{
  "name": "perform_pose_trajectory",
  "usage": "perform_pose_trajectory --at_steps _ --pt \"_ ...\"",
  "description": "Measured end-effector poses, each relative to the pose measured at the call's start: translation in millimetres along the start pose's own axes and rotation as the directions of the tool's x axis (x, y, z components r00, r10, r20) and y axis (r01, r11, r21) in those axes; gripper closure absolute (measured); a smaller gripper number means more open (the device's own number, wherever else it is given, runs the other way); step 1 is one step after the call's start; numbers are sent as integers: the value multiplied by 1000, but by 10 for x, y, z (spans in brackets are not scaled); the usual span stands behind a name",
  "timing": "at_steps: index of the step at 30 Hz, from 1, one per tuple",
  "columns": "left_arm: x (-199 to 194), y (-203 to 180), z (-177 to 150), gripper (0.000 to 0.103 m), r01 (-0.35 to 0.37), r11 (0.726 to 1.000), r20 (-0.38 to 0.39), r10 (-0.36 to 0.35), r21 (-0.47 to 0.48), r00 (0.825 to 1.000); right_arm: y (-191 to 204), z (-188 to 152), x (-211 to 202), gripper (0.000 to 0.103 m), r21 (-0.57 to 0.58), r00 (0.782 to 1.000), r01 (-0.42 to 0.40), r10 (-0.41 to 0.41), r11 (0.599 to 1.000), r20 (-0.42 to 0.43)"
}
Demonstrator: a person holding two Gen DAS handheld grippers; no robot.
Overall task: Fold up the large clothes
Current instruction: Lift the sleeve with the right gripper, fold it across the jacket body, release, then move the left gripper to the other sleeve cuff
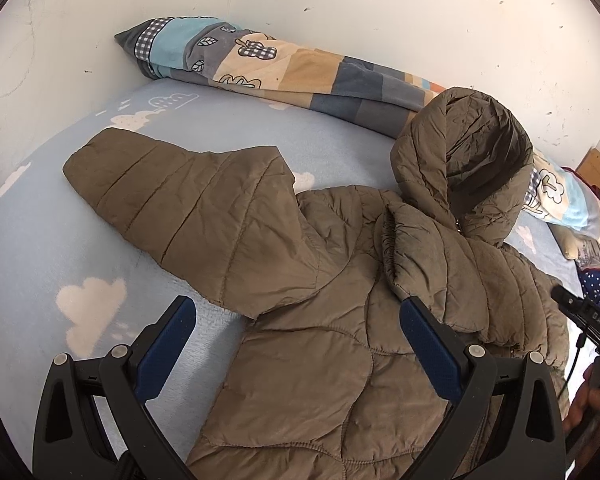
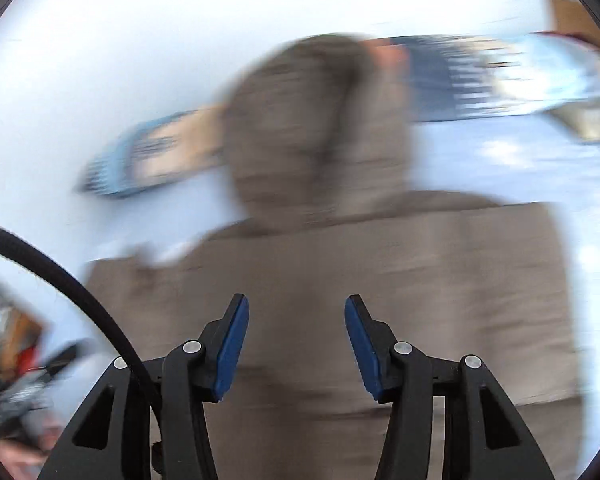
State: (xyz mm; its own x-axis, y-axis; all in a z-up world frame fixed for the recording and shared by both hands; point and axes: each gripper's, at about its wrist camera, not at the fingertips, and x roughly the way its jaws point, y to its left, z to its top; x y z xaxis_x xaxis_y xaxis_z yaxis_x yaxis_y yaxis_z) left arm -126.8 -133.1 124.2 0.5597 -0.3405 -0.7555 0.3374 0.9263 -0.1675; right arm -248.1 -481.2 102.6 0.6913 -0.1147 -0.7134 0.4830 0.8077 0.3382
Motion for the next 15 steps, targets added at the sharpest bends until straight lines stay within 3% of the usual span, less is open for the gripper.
perform_pose_trajectory --at_steps 2,5,8,11,15 --pt "15 -8 0 2 1 1000 -3 -1 0 1000 -381 9 45 49 56 993 117 -116 992 -10" --pt "39 -28 -3 2 -2 1000 -6 2 8 1000 -793 -97 205 49 117 971 232 -224 966 -80" --pt "46 -46 -7 2 -1 1000 -6 1 16 1000 -959 -265 400 49 99 964 230 -213 968 -159" --pt "41 -48 -10 2 2 1000 -7 -2 16 1000 -911 -294 444 49 43 958 250 -241 967 -155" --pt "13 -44 -15 2 3 1000 1 -3 16 1000 -913 -176 262 49 73 958 231 -213 970 -193"
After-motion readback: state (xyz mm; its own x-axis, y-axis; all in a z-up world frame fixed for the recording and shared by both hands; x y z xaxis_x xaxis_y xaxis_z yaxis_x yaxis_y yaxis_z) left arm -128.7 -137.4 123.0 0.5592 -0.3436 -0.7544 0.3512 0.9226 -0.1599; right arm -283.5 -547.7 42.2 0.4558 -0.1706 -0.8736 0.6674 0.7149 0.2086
